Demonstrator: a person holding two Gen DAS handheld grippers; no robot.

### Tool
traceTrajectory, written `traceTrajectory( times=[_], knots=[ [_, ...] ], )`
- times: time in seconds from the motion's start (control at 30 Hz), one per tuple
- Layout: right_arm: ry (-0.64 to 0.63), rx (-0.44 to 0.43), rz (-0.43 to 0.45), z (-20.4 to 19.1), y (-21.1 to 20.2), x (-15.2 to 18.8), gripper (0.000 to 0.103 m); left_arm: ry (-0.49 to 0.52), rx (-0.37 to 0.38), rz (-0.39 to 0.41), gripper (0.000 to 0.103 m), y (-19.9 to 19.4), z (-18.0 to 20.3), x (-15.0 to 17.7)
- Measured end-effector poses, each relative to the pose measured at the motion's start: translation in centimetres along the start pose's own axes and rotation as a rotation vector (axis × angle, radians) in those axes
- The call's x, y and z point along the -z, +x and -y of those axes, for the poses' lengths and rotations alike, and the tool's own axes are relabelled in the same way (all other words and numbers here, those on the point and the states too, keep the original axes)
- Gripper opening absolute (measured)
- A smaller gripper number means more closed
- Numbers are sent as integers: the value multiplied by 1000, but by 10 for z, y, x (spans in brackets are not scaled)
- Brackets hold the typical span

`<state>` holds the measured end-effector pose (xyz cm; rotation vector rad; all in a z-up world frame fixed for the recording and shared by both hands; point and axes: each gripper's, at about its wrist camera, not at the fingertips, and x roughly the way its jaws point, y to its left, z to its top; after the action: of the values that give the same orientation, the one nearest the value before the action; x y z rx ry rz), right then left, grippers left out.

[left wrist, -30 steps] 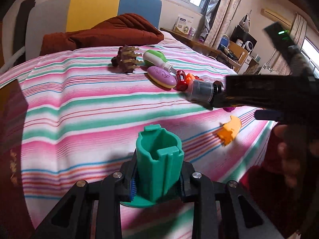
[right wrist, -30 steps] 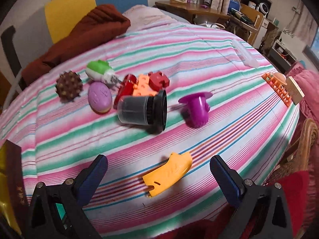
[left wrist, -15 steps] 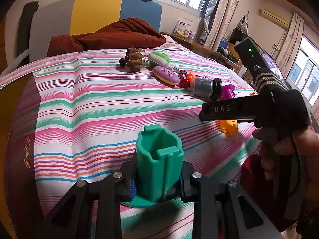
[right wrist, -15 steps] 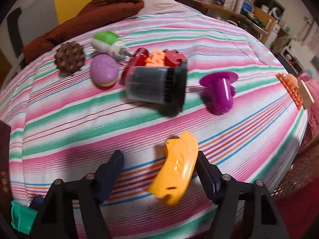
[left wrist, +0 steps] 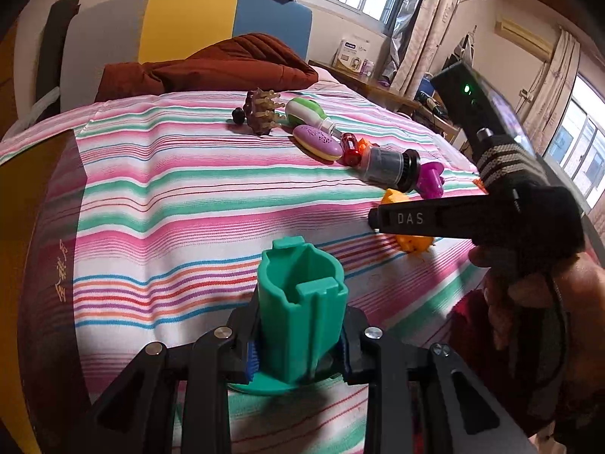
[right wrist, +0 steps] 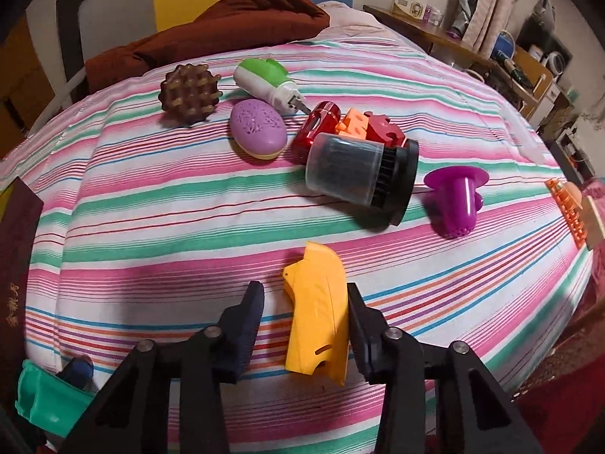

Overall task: Organize rigid objects
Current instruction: 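Grasp the teal stand with the left tool while the right tool grasps the orange piece, then drop the teal stand into the gold tray with the left tool while the right tool carries the orange piece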

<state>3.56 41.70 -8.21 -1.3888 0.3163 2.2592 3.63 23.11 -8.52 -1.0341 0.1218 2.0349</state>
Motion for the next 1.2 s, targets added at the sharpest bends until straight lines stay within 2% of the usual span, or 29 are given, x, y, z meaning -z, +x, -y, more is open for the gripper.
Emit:
traceTrajectory(
  times=[0.13,0.33,0.47,0.53,0.63,0.8,0.97,1.2],
  knots=[
    [4,-39,1,1,0,0,28,-1,19,25,30,-12,1,-1],
    [6,-169,2,-4,-1,1,28,-24,48,99,30,-47,-1,-7],
    [69,-354,-14,-5,1,1,28,-56,32,145,30,-72,-15,-10],
    [84,-420,-24,-8,0,4,28,-85,19,162,30,-83,-27,-9],
    [59,-438,-17,-16,-5,6,28,-134,-6,182,30,-96,-49,-8],
    [13,-409,6,-32,-22,8,28,-197,-71,183,30,-107,-83,-4],
    [-40,-408,35,-55,-42,9,28,-265,-153,145,30,-111,-125,-1],
    [-109,-467,69,-98,-67,8,28,-401,-238,98,30,-119,-192,7]
  ],
)
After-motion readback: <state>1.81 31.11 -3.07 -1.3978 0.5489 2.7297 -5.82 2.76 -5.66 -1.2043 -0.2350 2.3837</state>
